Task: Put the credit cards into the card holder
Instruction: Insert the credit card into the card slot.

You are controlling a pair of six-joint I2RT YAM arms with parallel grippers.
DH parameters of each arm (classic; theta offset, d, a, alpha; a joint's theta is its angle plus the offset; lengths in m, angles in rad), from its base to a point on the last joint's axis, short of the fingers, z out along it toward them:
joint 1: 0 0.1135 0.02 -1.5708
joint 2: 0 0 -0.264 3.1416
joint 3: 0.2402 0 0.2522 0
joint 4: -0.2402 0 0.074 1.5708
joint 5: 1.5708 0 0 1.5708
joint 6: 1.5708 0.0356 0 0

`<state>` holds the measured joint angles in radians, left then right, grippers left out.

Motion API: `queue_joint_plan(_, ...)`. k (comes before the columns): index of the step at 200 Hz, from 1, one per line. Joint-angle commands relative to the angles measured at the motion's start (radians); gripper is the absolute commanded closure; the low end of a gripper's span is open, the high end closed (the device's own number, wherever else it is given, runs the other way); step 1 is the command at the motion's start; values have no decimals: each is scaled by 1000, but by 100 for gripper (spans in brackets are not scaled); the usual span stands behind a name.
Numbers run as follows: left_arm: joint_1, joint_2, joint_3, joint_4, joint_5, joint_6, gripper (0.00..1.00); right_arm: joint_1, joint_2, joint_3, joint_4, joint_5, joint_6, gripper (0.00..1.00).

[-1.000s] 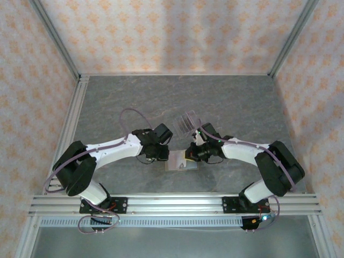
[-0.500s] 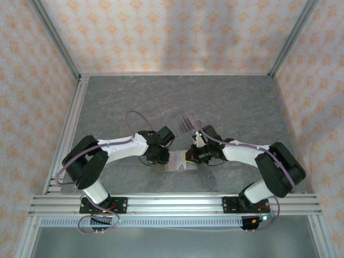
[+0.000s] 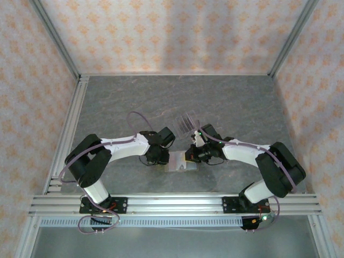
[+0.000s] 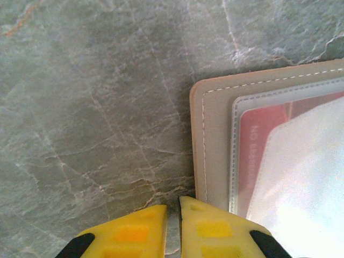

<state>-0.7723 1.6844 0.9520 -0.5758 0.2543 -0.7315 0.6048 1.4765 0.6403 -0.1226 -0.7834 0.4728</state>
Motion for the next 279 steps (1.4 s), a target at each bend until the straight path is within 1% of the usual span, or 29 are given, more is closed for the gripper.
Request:
queue_joint_plan(1,0,21,-12,-9,-24,2,85,-4,-3,30,-67,4,-40,100)
queue_joint_plan(37,0,23,-18,-8,-25,3,86,-8,-15,45,-80,-4,-48,100)
queue_joint_plan(79,-1,17,-22,-3,-26,-2,86,-10,27,51,-82,-47,-71,100)
queue_joint_plan(127,-1,14,-20,-2,-26,-3,86,-23,20,81,-152,-33,-120,100)
queue_joint_plan(168,-1,-51,14,-59,-63,-2,86,-23,30,106,-173,-32,-127,100)
queue_joint_plan(206,-7,-95,65,-102,-89,-3,86,-23,45,96,-137,-53,-111,100)
queue_joint_plan(279,-55,22,180,-101,-69,11,86,-23,38,60,-53,-82,-73,100)
